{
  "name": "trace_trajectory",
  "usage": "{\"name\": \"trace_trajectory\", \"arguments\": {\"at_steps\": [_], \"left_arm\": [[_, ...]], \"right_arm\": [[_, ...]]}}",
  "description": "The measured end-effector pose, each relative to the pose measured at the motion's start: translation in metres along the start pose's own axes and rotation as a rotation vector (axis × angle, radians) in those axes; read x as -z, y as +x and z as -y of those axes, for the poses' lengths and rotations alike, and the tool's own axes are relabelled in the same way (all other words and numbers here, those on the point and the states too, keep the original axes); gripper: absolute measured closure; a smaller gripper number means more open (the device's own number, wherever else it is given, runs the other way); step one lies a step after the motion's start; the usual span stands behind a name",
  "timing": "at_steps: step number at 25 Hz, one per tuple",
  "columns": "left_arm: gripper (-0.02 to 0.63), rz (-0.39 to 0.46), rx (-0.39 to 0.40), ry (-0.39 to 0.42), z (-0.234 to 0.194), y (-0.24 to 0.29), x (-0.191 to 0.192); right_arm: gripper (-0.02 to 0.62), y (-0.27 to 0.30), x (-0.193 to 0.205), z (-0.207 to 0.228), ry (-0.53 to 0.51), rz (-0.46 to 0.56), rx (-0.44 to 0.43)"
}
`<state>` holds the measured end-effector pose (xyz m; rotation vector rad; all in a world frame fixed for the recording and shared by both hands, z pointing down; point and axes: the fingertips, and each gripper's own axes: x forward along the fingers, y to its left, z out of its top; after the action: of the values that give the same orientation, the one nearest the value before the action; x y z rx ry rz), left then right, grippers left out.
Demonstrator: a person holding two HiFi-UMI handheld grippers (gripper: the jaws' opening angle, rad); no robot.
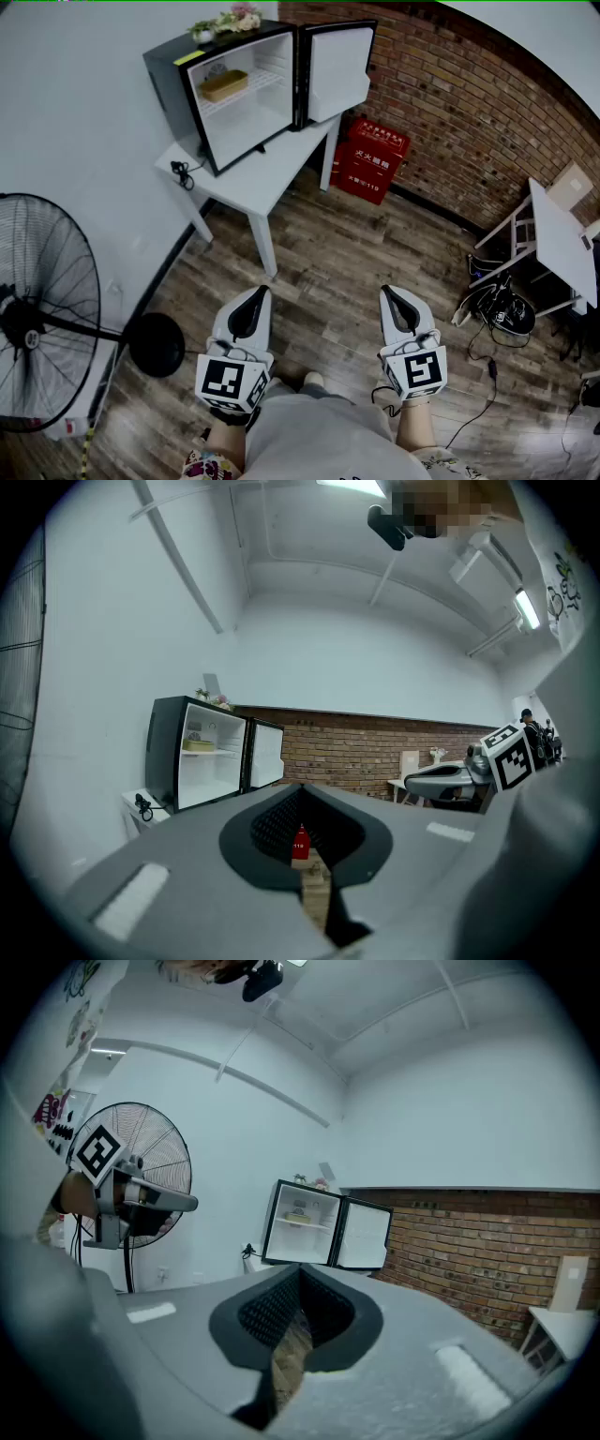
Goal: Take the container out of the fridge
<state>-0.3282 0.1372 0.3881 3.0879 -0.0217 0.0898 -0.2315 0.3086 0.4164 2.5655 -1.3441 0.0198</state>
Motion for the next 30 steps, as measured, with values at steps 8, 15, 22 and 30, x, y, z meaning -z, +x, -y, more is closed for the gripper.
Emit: {"name": "trace_trajectory", "arguments": {"at_steps": [8, 15, 22, 30], "left_arm": [[0.576, 0.018, -0.029, 0.001, 0.018, -0.004, 0.006], [0.508, 0.02, -0.036, -0.005, 0.023, 0.003, 0.0], [0.464, 0.018, -0.036, -0.013, 0.005, 0.034, 0.005], [0.426, 0.018, -0.025, -0.004, -0.038, 0.107, -0.002]], "right_arm": [[0.595, -0.022, 0.001, 0.017, 0.066, 0.049, -0.024], [0.514, -0.02, 0.005, 0.022, 0.095, 0.066, -0.075], [0.476, 0.01, 0.009, 0.036, 0.122, 0.07, -0.081], [0.449, 0.082, 0.006, 0.067, 0.139, 0.073, -0.085]]}}
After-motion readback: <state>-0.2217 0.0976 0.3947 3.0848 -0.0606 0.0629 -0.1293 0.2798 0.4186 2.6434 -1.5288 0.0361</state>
